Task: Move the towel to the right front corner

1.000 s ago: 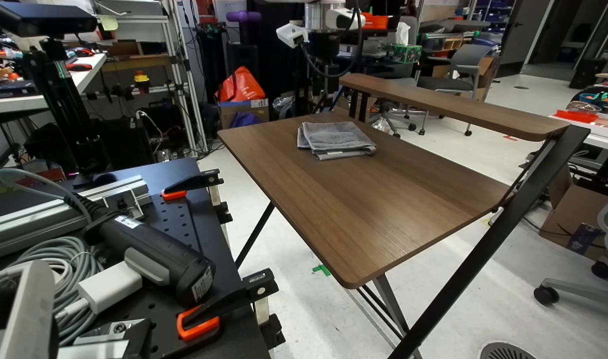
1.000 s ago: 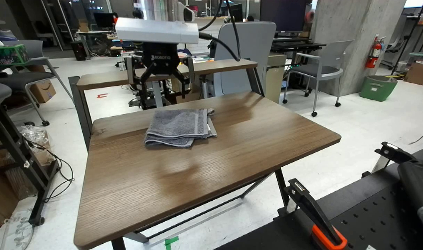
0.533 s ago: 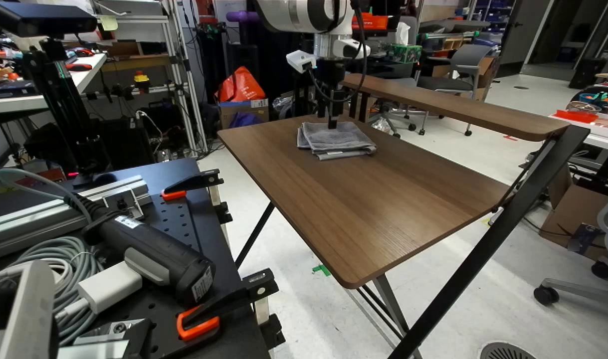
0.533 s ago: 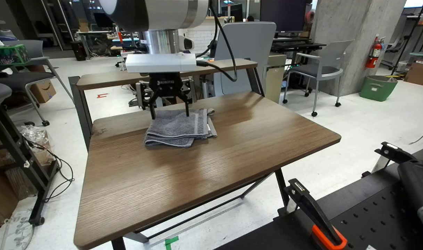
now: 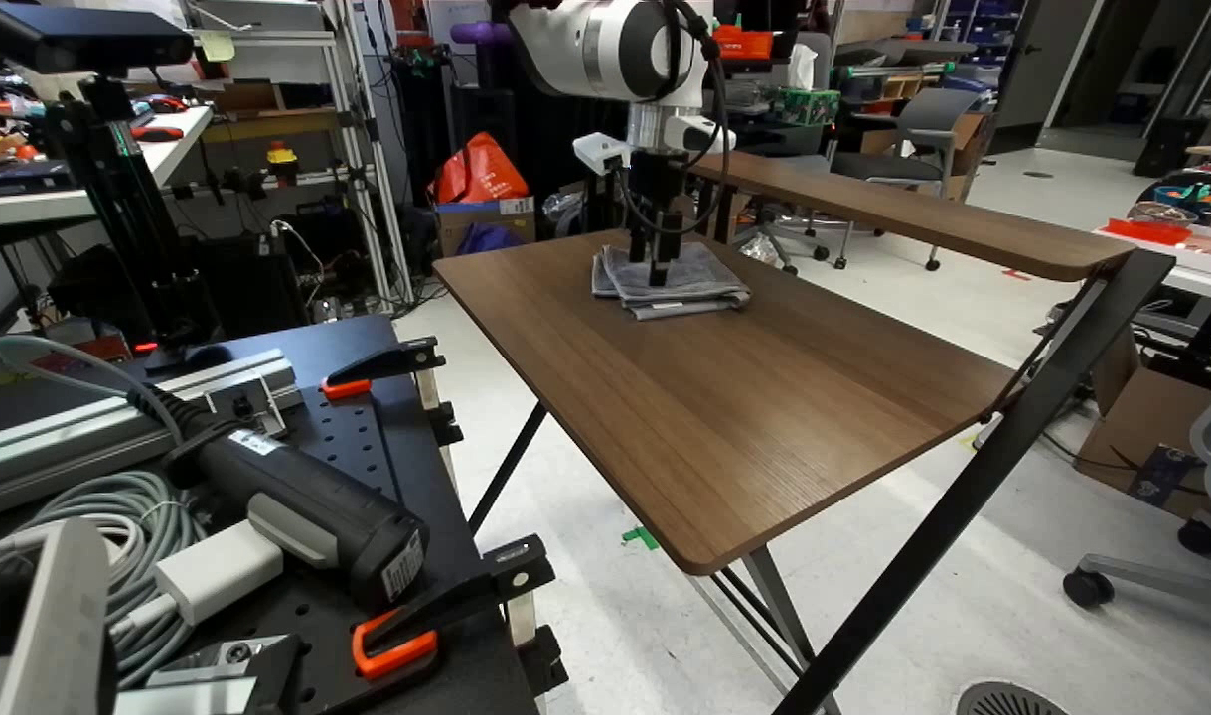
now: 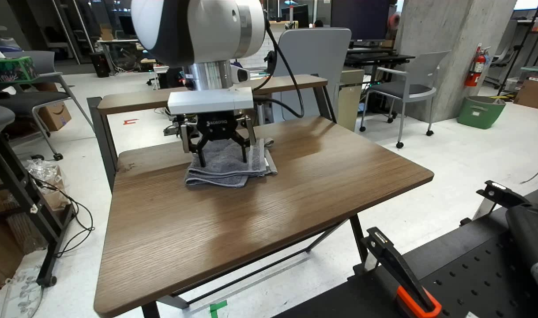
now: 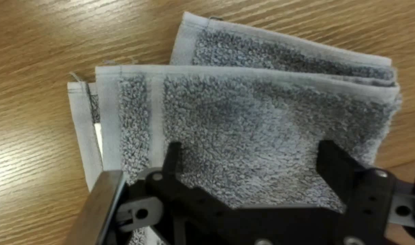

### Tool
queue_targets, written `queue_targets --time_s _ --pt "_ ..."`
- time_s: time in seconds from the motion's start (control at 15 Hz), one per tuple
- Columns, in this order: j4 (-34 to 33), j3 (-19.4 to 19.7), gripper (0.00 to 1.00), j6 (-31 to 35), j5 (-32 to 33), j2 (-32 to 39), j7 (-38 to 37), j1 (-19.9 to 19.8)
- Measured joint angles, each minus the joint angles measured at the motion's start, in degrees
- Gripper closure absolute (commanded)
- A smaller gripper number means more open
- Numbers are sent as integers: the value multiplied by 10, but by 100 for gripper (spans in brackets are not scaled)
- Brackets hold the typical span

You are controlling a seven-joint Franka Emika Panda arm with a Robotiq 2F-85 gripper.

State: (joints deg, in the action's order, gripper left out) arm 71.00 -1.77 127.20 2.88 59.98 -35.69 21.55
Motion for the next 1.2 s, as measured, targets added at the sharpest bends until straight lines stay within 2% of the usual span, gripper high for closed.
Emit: queue_targets --time_s 0.33,0.6,0.93,1.2 --pt "13 9 0 0 -8 0 -22 -7" --pt "65 20 0 10 -30 -10 -45 -28" --pt "167 27 0 38 -64 -64 -56 -61" --pt "267 48 0 77 -73 -115 -66 -81"
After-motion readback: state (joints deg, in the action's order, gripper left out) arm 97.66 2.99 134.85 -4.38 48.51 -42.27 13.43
